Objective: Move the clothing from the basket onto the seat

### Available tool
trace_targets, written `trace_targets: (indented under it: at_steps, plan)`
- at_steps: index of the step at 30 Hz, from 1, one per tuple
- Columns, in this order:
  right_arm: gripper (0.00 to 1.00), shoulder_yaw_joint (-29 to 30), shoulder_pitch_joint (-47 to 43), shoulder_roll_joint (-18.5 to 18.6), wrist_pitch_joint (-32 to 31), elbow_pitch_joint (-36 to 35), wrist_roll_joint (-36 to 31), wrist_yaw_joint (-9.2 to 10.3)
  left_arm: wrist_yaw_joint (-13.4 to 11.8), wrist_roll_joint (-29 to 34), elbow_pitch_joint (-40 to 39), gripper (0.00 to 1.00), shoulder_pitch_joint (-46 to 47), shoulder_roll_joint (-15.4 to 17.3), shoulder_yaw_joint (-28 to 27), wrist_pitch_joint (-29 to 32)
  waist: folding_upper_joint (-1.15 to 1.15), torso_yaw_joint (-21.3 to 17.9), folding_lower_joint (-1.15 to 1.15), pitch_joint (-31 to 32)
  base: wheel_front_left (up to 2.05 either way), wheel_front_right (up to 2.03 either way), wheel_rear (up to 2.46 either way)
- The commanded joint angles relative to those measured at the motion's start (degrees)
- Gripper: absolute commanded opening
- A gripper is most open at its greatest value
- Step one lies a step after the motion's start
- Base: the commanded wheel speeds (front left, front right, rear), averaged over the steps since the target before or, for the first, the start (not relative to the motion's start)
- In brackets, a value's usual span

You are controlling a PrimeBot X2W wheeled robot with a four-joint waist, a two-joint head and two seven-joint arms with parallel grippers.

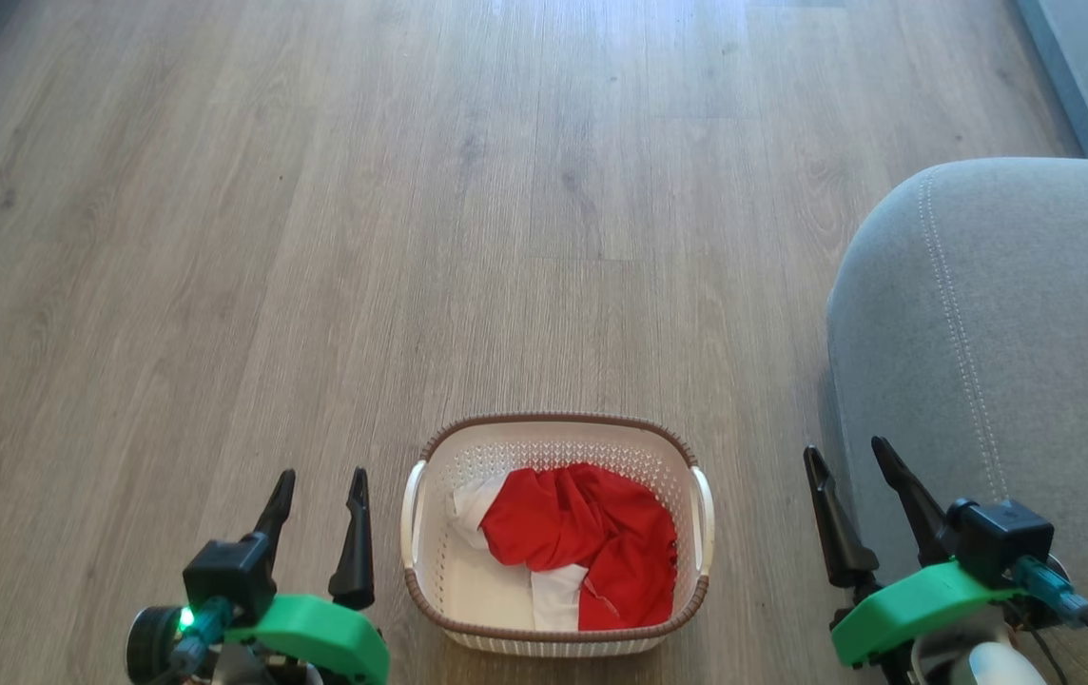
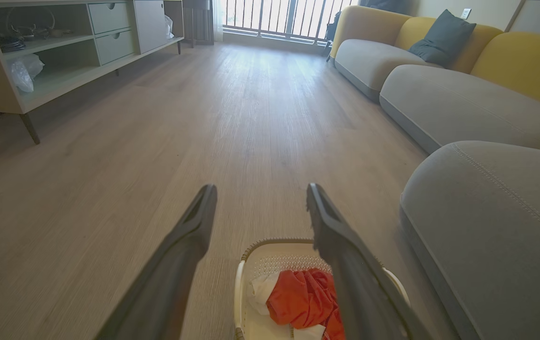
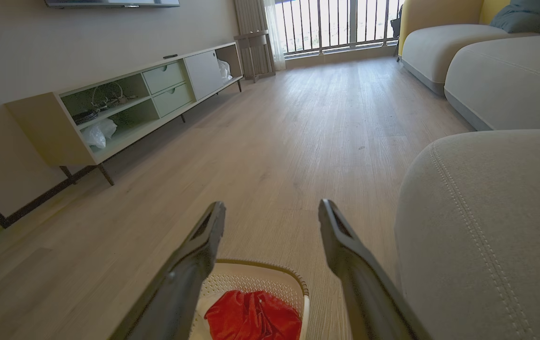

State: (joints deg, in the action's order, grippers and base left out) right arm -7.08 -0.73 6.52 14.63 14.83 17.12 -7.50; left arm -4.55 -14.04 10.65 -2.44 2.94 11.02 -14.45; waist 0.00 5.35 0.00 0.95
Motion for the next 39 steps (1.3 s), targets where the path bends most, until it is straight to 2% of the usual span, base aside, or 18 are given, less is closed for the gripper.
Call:
trace_targets:
  at_steps: [1, 39]
  plan:
    - [1.0, -0.8, 2.0, -0.1, 0.4, -2.1, -0.4, 0.01, -0.3, 0.6, -1.5, 1.0, 2.3, -0.1, -1.6, -0.5, 0.0, 0.0, 0.0, 0.0, 0.0, 0.0, 0.0]
    - [1.0, 0.9, 3.0, -1.1, 0.4, -3.3, 0.0, 0.01, 0.0, 1.1, -2.6, 1.0, 3.3, -0.1, -0.5, -0.5, 0.0, -2.1, 0.0, -2.2, 0.0, 0.0, 0.0]
